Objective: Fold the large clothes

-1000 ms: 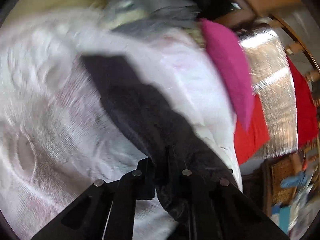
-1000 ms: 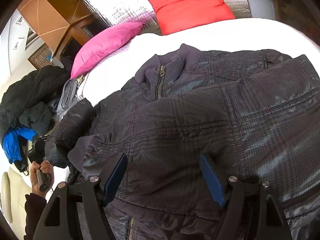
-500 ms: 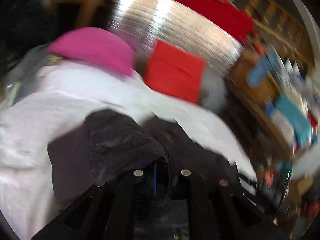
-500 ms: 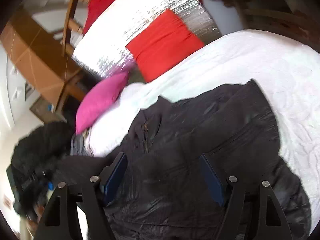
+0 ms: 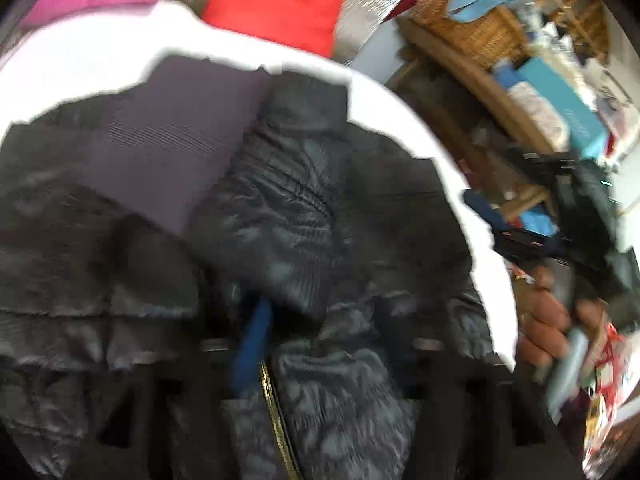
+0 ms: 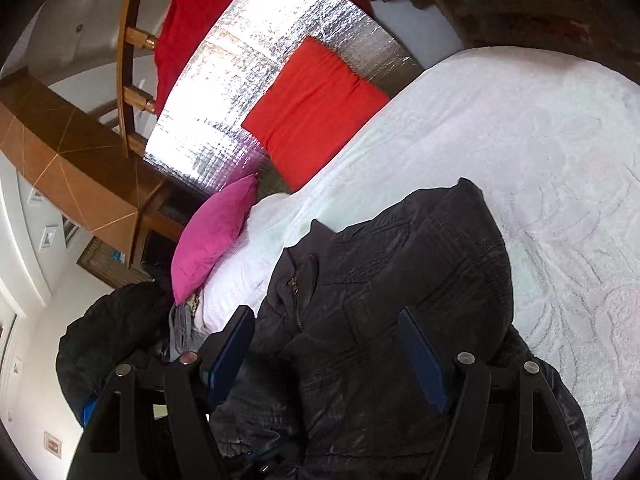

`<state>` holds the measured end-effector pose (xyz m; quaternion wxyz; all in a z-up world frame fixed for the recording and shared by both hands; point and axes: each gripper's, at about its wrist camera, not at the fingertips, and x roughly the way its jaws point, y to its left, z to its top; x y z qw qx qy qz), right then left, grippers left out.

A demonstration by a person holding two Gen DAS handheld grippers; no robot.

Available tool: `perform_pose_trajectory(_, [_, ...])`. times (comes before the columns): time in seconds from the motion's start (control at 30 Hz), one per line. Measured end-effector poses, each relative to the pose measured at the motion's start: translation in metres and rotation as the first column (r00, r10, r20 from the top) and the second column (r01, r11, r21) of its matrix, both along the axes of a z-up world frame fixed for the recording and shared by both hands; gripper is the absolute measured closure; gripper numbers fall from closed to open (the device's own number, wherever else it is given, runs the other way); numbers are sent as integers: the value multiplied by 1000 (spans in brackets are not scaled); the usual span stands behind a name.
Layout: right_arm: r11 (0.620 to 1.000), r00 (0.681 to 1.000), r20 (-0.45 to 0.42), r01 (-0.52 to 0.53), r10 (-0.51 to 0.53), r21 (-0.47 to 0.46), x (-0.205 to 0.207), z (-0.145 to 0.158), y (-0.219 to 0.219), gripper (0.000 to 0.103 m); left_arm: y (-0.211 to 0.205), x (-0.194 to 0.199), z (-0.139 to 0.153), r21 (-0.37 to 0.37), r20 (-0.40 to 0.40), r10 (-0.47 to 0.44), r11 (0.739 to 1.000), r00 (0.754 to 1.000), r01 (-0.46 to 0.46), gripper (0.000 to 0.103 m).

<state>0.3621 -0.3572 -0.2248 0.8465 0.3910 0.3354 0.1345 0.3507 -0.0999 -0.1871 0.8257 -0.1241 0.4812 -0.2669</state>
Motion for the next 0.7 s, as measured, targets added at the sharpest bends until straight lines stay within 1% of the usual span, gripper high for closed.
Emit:
perform_pose_trajectory(0.03, [1000, 1000, 3, -11, 11, -8, -1, 1, 2, 25, 8, -9, 11, 1, 45, 3, 1000, 999, -3, 27])
perform_pose_trajectory(0.1, [999, 999, 10, -35, 35, -29, -2, 3, 8, 25, 25, -18, 29, -1, 130, 5, 1000, 991, -5, 25])
perform_pose_trajectory(0.13, [998, 999, 11, -50, 50, -37, -3, 4, 11, 25, 37, -22, 37, -2, 163, 24, 1000, 986, -24, 25])
perform_pose_trajectory(0.17, [997, 997, 14, -70, 71, -44, -3, 4, 15, 25, 52, -25, 44, 7, 190, 67, 998, 979, -70, 24])
perform_pose_trajectory(0.23, [991, 993, 28, -113, 115, -71, -4, 8, 26, 25, 80, -19, 48, 25, 217, 157, 986, 963, -166, 24])
perform_pose_trajectory(0.27, [987, 990, 37, -134, 137, -89, -6, 9, 31, 25, 97, -15, 46, 32, 214, 222, 972, 951, -234, 24])
perform_pose_trajectory(0.3, [980, 985, 44, -162, 168, -118, -7, 11, 41, 25, 115, -11, 40, 51, 192, 289, 951, 938, -304, 24])
perform_pose_trajectory(0.33, [972, 980, 48, -187, 195, -143, -9, 12, 49, 25, 123, -6, 32, 70, 175, 337, 933, 925, -353, 24])
perform_pose_trajectory(0.37, [962, 973, 49, -215, 226, -170, -11, 13, 59, 25, 140, -1, 23, 91, 145, 409, 901, 901, -423, 25])
perform_pose_trajectory(0.43, [930, 956, 40, -274, 292, -244, -15, 14, 84, 25, 158, 7, 8, 130, 94, 487, 859, 869, -495, 26])
perform_pose_trajectory(0.47, [907, 946, 37, -298, 323, -296, -18, 15, 100, 25, 162, 10, 4, 162, 88, 509, 841, 856, -517, 30])
perform_pose_trajectory(0.5, [887, 938, 38, -311, 344, -342, -21, 15, 112, 25, 163, 12, 2, 196, 99, 519, 827, 849, -528, 41])
perform_pose_trajectory(0.53, [866, 932, 39, -318, 360, -385, -24, 15, 124, 23, 159, 12, 1, 226, 117, 518, 817, 847, -531, 47])
perform_pose_trajectory(0.57, [836, 925, 36, -325, 379, -442, -27, 15, 141, 22, 158, 13, 0, 261, 137, 515, 805, 846, -533, 54])
perform_pose_trajectory(0.6, [810, 918, 32, -332, 395, -484, -30, 13, 154, 22, 155, 14, -1, 284, 147, 509, 799, 848, -529, 59])
perform_pose_trajectory(0.63, [777, 912, 24, -334, 409, -533, -32, 11, 168, 22, 160, 13, -1, 294, 148, 505, 798, 850, -525, 61])
perform_pose_trajectory(0.67, [754, 911, 17, -331, 412, -567, -33, 8, 177, 22, 160, 13, -2, 297, 149, 502, 799, 852, -522, 63])
perform_pose_trajectory(0.7, [715, 914, -1, -318, 406, -623, -32, 2, 190, 22, 157, 16, -3, 298, 148, 501, 800, 853, -521, 63])
